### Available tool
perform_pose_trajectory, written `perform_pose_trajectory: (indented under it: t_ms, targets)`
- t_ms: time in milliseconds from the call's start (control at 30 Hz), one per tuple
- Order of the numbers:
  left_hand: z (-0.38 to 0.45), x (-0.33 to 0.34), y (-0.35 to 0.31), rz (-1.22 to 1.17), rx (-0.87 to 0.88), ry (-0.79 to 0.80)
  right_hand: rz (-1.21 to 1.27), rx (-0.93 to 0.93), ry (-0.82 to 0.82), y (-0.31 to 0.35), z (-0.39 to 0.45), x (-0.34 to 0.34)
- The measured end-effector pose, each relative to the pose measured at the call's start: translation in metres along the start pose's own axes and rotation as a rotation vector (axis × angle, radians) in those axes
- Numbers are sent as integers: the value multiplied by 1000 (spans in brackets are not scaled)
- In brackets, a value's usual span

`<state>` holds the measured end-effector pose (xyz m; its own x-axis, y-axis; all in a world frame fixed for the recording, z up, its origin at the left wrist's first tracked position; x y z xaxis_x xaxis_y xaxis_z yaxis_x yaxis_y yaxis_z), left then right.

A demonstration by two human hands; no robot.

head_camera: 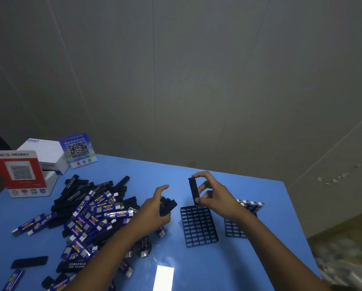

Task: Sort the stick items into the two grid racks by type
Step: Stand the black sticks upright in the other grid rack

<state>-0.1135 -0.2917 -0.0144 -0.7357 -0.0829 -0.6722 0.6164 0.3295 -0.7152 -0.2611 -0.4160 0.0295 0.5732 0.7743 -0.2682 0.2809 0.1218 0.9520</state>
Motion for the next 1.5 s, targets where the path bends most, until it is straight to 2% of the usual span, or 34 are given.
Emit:
perform_pose_trajectory:
  t_ms: [233,400,1000,1167,1500]
  targets:
    - [-3,-3,7,-13,-19,-24,-145,-13,-61,-12,13,4]
    - [-7,-3,12,-24,-44,-38,-151,7,-89,-32,26,11]
    - [-1,-7,23,-50,-103,-71,-381,17,37,-64,47,32]
    - [1,-5,22,-43,-100,-57,-356,27,-44,-65,45,28]
    - [8,-2,17,14,-76,-37,-334,51,-26,-66,48,24]
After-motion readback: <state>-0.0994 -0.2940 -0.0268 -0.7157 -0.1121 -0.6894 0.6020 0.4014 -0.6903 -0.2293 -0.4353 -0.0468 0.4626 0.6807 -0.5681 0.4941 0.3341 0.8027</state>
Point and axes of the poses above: each hand's wrist, its own z-axis towards the middle knuckle, its own x-axis out of the palm, y = z × x, the point moved 8 cm from there along z, towards the middle knuckle, and after that the axes turned 11 degrees about z, right-handed, at the moved point
